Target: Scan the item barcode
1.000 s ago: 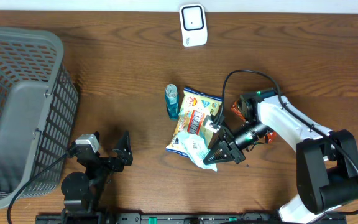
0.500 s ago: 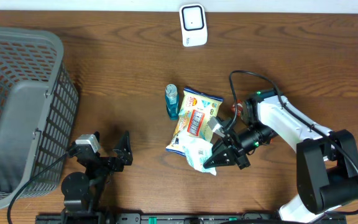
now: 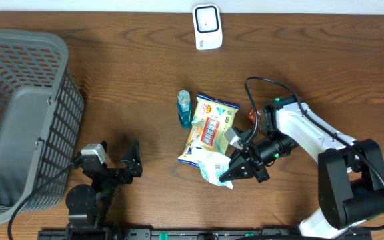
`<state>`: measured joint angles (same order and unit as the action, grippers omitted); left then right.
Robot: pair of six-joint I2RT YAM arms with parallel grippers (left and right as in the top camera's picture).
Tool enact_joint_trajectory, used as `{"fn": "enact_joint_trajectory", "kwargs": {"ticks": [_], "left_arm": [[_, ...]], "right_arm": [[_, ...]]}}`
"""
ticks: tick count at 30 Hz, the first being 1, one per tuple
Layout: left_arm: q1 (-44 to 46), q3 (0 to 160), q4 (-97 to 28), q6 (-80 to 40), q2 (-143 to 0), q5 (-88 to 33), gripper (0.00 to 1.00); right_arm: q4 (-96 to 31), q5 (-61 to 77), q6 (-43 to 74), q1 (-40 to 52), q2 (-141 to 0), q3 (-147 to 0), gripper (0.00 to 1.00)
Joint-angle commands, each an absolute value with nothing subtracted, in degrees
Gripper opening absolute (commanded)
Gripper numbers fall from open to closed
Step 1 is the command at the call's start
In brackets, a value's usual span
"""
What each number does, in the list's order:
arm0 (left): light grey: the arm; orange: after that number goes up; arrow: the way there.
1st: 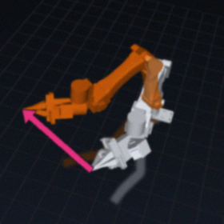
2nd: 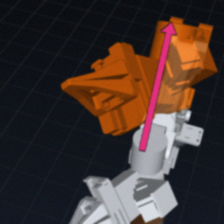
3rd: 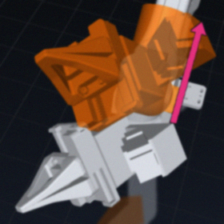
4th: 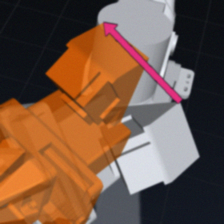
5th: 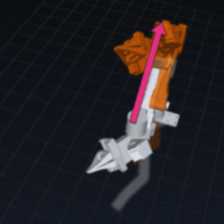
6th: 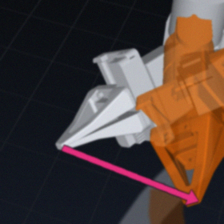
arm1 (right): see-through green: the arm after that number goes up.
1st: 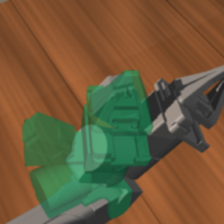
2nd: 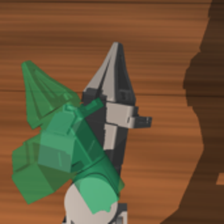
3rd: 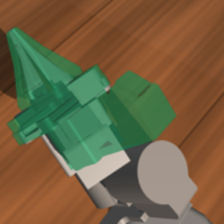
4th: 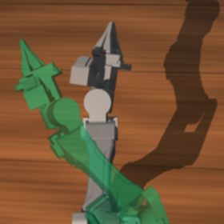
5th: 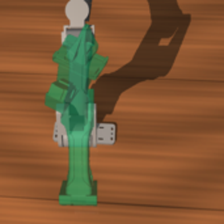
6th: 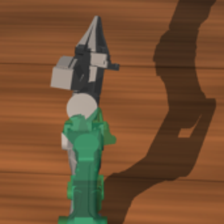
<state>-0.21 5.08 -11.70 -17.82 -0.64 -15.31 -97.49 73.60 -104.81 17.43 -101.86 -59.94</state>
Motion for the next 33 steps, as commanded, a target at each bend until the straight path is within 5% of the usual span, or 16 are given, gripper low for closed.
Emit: {"fn": "enact_joint_trajectory", "kwargs": {"ticks": [1, 12, 18, 26, 33], "left_arm": [[0.0, 4.2, -13.0, -17.9, -0.6, -15.9, 0.98], [0.0, 4.2, -13.0, -17.9, -0.6, -15.9, 0.98], [0.0, 4.2, -13.0, -17.9, -0.6, -15.9, 0.98], [0.0, 4.2, -13.0, -17.9, -0.6, -15.9, 0.98], [0.0, 4.2, -13.0, -17.9, -0.6, -15.9, 0.98]], "right_arm": [[-97.6, 74.7, -105.0, 16.8, -102.2, -60.3, 0.01], [-95.9, 69.1, -92.7, 10.5, -102.2, -67.4, 0.01], [-81.7, 64.2, -70.1, 4.6, -102.2, -68.7, 0.01], [-50.7, 41.1, -20.0, 4.3, -102.2, -68.8, 0.01], [-42.2, 23.4, -5.8, 11.0, -102.2, -71.6, 0.01]]}}
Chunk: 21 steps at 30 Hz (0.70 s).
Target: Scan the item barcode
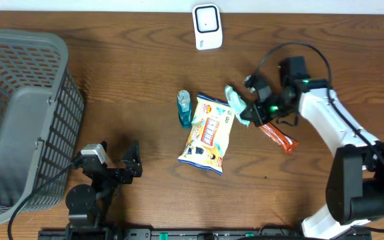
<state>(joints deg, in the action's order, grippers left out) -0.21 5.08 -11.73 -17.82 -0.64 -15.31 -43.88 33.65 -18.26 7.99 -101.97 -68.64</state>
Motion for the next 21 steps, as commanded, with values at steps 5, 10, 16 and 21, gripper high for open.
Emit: {"fn": "enact_joint_trajectory", "kwargs": {"ticks": [5, 10, 16, 21], "left_arm": [[0.0, 4.2, -13.0, -17.9, -0.6, -15.9, 0.98], [0.0, 4.2, -13.0, -17.9, -0.6, -15.9, 0.98], [0.0, 4.2, -13.0, -17.9, -0.6, -15.9, 0.98], [0.0, 4.2, -13.0, -17.9, -0.6, -15.9, 0.98]], "right_arm": [[-37.3, 9.9, -1.5, 15.2, -102.4, -74.6, 0.01], [-36.1, 2.5, -1.3, 17.0, -104.8, -80.2, 0.01], [-41.9, 3.3, -2.0, 17.8, -110.2, -83.6, 0.32], [-40.8, 2.6, -10.4, 18.4, -114.3, -83.6, 0.74]]}}
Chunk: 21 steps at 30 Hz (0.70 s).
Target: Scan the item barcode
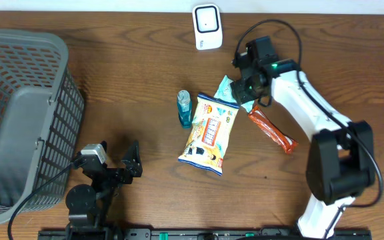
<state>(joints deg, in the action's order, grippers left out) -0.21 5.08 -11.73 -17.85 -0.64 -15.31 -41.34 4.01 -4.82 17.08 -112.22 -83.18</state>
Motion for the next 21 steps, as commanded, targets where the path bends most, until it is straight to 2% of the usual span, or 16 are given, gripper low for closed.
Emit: {"fn": "enact_joint_trajectory", "kwargs": {"ticks": [1, 3, 6, 21], "left_arm": [[0.0, 4.2, -13.0, -17.9, -0.6, -15.9, 0.98], [0.0, 4.2, -13.0, -17.9, -0.6, -15.9, 0.98], [0.0, 4.2, -13.0, -17.9, -0.6, -15.8, 0.98], [0.0, 4.2, -13.0, -17.9, -0.6, -15.9, 0.98]], "right_arm": [[-40.2, 1.3, -12.1, 18.5, -115.2, -83.6, 0.76], [-39.4, -2.1, -14.2, 18.8, -116.8, -83.6, 0.75], [-38.8, -3.6, -16.5, 19.1, -118.1, -83.6, 0.67], [-32.8, -9.7, -26.2, 19.6, -120.2, -81.1, 0.72]]}}
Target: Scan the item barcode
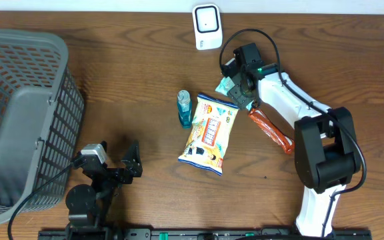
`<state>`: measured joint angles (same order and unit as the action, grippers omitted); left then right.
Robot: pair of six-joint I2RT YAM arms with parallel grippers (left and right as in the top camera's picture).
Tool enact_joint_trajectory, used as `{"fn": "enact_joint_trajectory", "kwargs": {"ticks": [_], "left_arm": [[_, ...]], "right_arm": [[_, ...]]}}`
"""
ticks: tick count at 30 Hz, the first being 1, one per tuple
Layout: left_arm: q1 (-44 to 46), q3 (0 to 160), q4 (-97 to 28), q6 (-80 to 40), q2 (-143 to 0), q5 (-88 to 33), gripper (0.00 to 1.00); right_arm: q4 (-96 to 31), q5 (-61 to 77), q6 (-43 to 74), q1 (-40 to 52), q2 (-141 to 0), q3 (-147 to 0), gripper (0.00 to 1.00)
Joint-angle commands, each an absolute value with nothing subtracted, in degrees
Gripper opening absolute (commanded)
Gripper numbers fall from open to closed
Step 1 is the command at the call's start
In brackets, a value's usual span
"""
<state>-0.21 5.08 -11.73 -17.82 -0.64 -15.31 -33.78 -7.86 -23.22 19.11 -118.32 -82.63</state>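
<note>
The white scanner point(206, 27) stands at the table's far edge, centre. My right gripper point(235, 84) is a short way in front of it and slightly right, shut on a small teal-and-white packet point(225, 85). Only the packet's left edge shows past the fingers; its barcode is hidden from view. The packet hangs just beyond the top right corner of a yellow snack bag point(209, 133). My left gripper point(133, 162) rests open near the front left, holding nothing.
A small blue bottle point(185, 109) lies left of the yellow bag. An orange snack bar point(270, 130) lies to its right, under the right arm. A large grey mesh basket point(25, 113) fills the left side. The right arm's cable point(245, 33) loops near the scanner.
My right gripper has shifted a little farther toward the scanner and turned, still with the teal packet in it. The left arm and the other items have not moved.
At first my right gripper was down on a white-and-teal packet at the near end of the yellow bag. Then it held the packet up to the right of the bag, with the orange bar showing beneath. Then the packet was past the bag's top corner, and now nearer the scanner.
</note>
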Motion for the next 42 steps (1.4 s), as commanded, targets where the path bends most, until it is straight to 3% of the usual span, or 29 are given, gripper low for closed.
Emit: {"fn": "enact_joint_trajectory", "kwargs": {"ticks": [1, 4, 10, 18, 19, 25, 35, 42], "left_arm": [[0.0, 4.2, -13.0, -17.9, -0.6, -15.9, 0.98], [0.0, 4.2, -13.0, -17.9, -0.6, -15.9, 0.98], [0.0, 4.2, -13.0, -17.9, -0.6, -15.9, 0.98], [0.0, 4.2, -13.0, -17.9, -0.6, -15.9, 0.98], [0.0, 4.2, -13.0, -17.9, -0.6, -15.9, 0.98], [0.0, 4.2, -13.0, -17.9, -0.6, -15.9, 0.98], [0.0, 4.2, -13.0, -17.9, -0.6, -15.9, 0.98], [0.0, 4.2, -13.0, -17.9, -0.6, -15.9, 0.98]], "right_arm": [[-32.0, -10.1, -26.7, 19.6, -120.9, -80.8, 0.72], [-30.9, -12.6, -26.9, 19.8, -124.0, -80.5, 0.7], [-31.5, -14.7, -24.4, 20.9, -128.7, -80.5, 0.28], [-37.4, -3.0, -17.6, 20.8, -124.8, -83.1, 0.09], [-39.2, -0.7, -17.6, 20.6, -123.7, -83.9, 0.03], [-48.0, 12.1, -17.6, 19.1, -116.4, -87.9, 0.01], [-58.1, 46.8, -26.5, 16.4, -106.8, -88.3, 0.01], [-66.8, 52.9, -37.5, 15.2, -106.5, -88.3, 0.01]]}}
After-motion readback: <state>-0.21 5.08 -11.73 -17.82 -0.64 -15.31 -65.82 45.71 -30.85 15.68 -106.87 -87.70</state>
